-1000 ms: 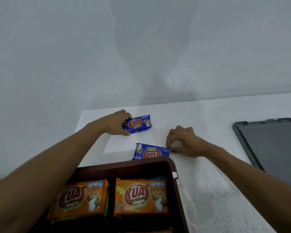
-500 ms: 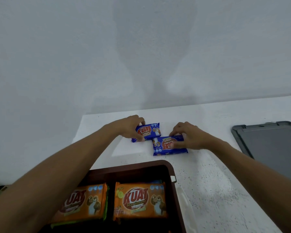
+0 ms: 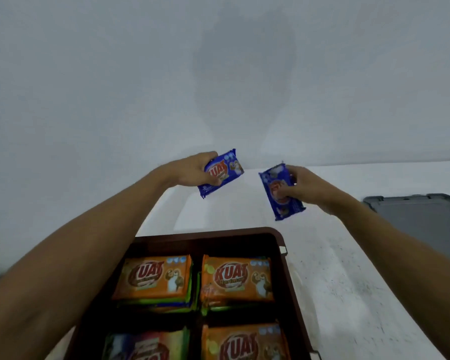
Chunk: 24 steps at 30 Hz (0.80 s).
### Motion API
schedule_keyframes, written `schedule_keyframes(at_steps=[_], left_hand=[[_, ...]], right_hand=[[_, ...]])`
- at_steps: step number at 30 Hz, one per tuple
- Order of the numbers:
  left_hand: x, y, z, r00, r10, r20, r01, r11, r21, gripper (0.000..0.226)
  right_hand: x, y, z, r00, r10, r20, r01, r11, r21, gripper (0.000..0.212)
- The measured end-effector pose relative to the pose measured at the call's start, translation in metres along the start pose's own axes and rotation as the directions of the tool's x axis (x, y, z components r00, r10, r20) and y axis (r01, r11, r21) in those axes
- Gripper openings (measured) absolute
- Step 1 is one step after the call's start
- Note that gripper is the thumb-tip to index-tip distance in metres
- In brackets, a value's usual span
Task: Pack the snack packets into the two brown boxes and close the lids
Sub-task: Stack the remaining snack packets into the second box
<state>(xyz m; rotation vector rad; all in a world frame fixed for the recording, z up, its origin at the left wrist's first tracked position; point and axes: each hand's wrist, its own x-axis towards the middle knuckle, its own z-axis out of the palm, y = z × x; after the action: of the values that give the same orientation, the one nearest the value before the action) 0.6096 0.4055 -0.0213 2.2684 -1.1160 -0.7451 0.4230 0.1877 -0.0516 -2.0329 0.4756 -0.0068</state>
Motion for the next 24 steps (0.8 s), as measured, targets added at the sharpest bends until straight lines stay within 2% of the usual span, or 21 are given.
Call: schedule_keyframes(at_steps=[2, 4, 6, 8, 11, 13, 16, 19, 21, 22, 24], left_hand=[[-0.026, 0.005, -0.017, 0.997, 0.036, -0.072, -0.038, 0.999, -0.023, 0.042], [-0.055, 0.011, -0.031, 0.994, 0.055, -0.091, -0.063, 0.994, -0.087, 0.049], [-0.083, 0.015, -0.039, 0.994, 0.049, -0.102, -0.062, 0.990, -0.125, 0.049], [-0.111, 0.017, -0.038, 0.993, 0.023, -0.115, -0.038, 0.992, -0.123, 0.037], [-0.149, 0.017, -0.028, 0.999, 0.025, -0.046, -0.029, 0.994, -0.106, 0.023], [-0.173, 0.016, -0.018, 0.998, 0.032, 0.062, -0.025, 0.994, -0.111, 0.022], [-0.202, 0.014, -0.001, 0.967, 0.035, 0.251, -0.012, 0.996, -0.093, 0.023], [-0.218, 0.011, 0.019, 0.922, 0.040, 0.385, -0.053, 0.998, 0.024, 0.028], [-0.223, 0.008, 0.035, 0.903, 0.027, 0.430, -0.099, 0.984, 0.148, 0.029], [-0.226, 0.007, 0.044, 0.900, 0.019, 0.436, -0.134, 0.963, 0.235, 0.029], [-0.232, 0.001, 0.061, 0.910, -0.006, 0.414, -0.173, 0.903, 0.394, 0.034]], right_hand=[[-0.014, -0.025, -0.002, 0.996, -0.056, -0.064, 0.067, 0.981, 0.183, 0.044], [-0.032, -0.050, -0.001, 0.989, -0.107, -0.105, 0.134, 0.948, 0.287, 0.054], [-0.053, -0.074, 0.004, 0.983, -0.125, -0.138, 0.160, 0.945, 0.286, 0.040], [-0.074, -0.089, 0.013, 0.984, -0.123, -0.132, 0.152, 0.959, 0.240, 0.027], [-0.106, -0.101, 0.031, 0.992, -0.122, 0.019, 0.116, 0.974, 0.193, 0.027], [-0.125, -0.102, 0.045, 0.987, -0.106, 0.123, 0.094, 0.991, 0.097, 0.024], [-0.146, -0.093, 0.062, 0.967, -0.078, 0.243, 0.107, 0.988, -0.112, 0.008], [-0.163, -0.086, 0.078, 0.923, 0.006, 0.384, 0.087, 0.971, -0.225, 0.010], [-0.174, -0.084, 0.093, 0.915, 0.044, 0.400, 0.085, 0.951, -0.298, 0.014], [-0.178, -0.084, 0.100, 0.920, 0.027, 0.390, 0.134, 0.916, -0.378, 0.015], [-0.183, -0.081, 0.114, 0.915, -0.065, 0.397, 0.309, 0.747, -0.589, 0.017]])
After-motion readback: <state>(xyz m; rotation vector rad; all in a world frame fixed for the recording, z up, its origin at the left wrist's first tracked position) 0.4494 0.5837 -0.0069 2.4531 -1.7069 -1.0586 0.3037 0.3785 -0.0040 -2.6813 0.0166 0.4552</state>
